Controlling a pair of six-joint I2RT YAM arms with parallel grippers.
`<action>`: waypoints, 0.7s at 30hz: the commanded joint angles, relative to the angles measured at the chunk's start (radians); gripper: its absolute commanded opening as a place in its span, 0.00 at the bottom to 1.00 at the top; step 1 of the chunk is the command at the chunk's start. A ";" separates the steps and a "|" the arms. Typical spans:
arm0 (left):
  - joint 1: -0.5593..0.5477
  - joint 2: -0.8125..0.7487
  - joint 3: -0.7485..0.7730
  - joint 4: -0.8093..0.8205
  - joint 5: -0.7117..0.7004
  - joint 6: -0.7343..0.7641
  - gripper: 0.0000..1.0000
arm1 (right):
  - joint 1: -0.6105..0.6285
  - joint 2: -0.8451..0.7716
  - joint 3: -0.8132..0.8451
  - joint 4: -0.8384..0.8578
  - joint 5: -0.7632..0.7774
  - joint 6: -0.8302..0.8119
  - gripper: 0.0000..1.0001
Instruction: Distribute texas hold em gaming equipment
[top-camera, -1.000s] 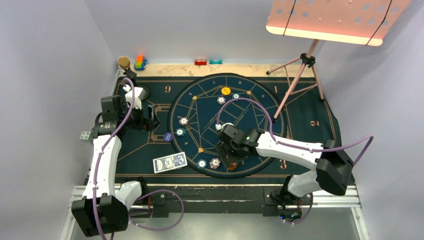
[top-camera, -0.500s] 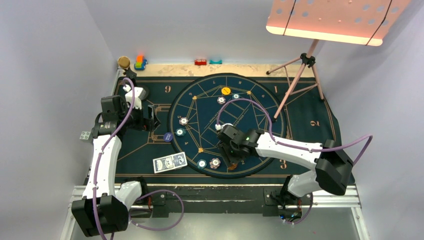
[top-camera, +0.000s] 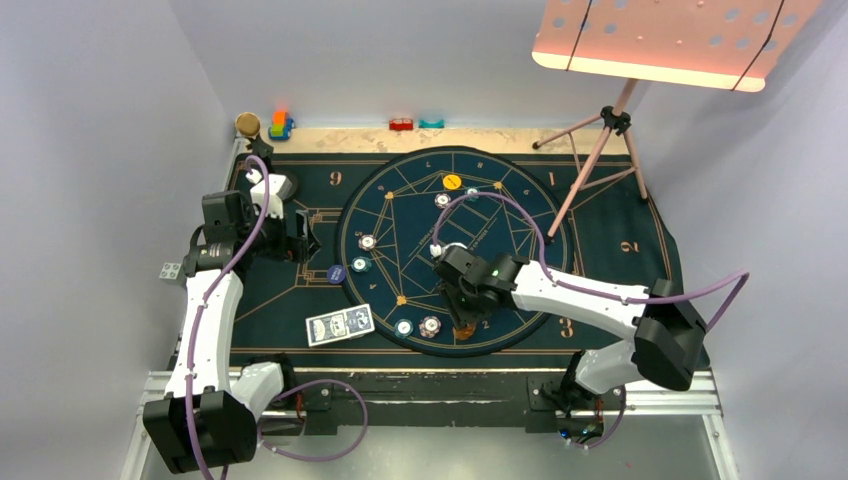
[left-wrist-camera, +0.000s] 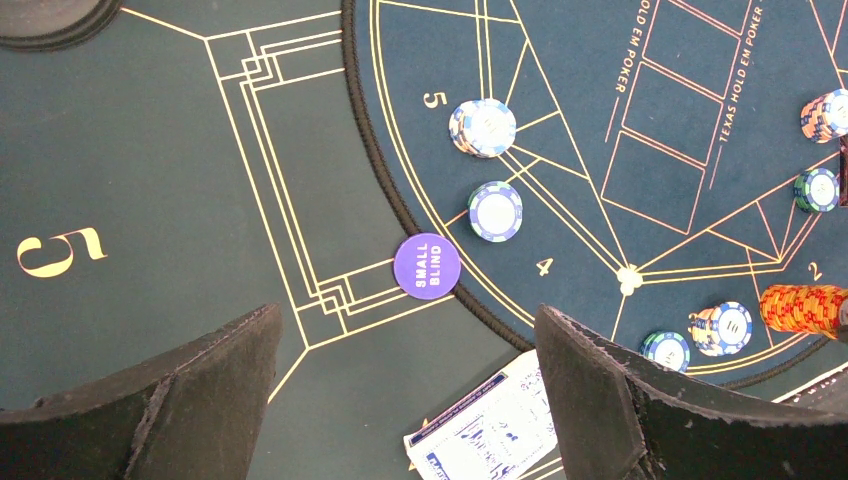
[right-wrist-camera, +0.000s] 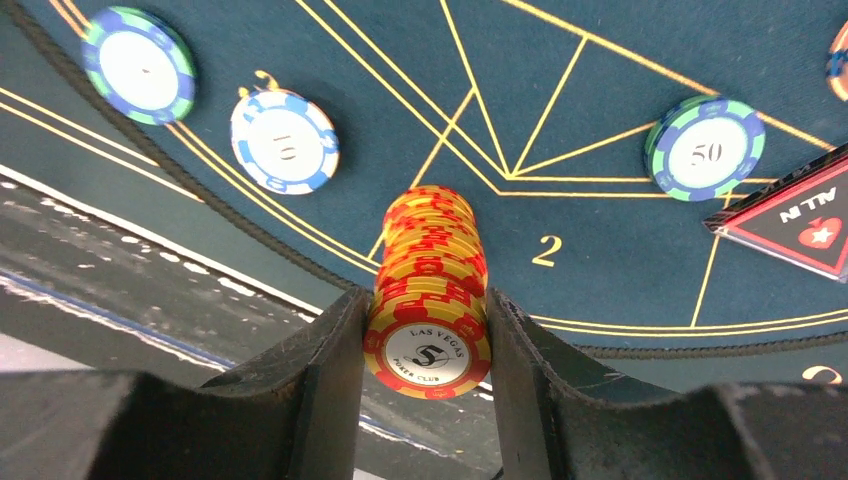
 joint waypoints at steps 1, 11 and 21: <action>0.010 -0.012 -0.003 0.014 0.022 0.013 1.00 | 0.007 -0.032 0.141 -0.065 0.038 -0.008 0.25; 0.010 -0.018 -0.004 0.014 0.024 0.010 1.00 | 0.005 0.220 0.435 -0.018 0.030 -0.116 0.24; 0.010 -0.012 -0.005 0.015 0.023 0.013 1.00 | -0.033 0.657 0.829 0.044 -0.047 -0.221 0.21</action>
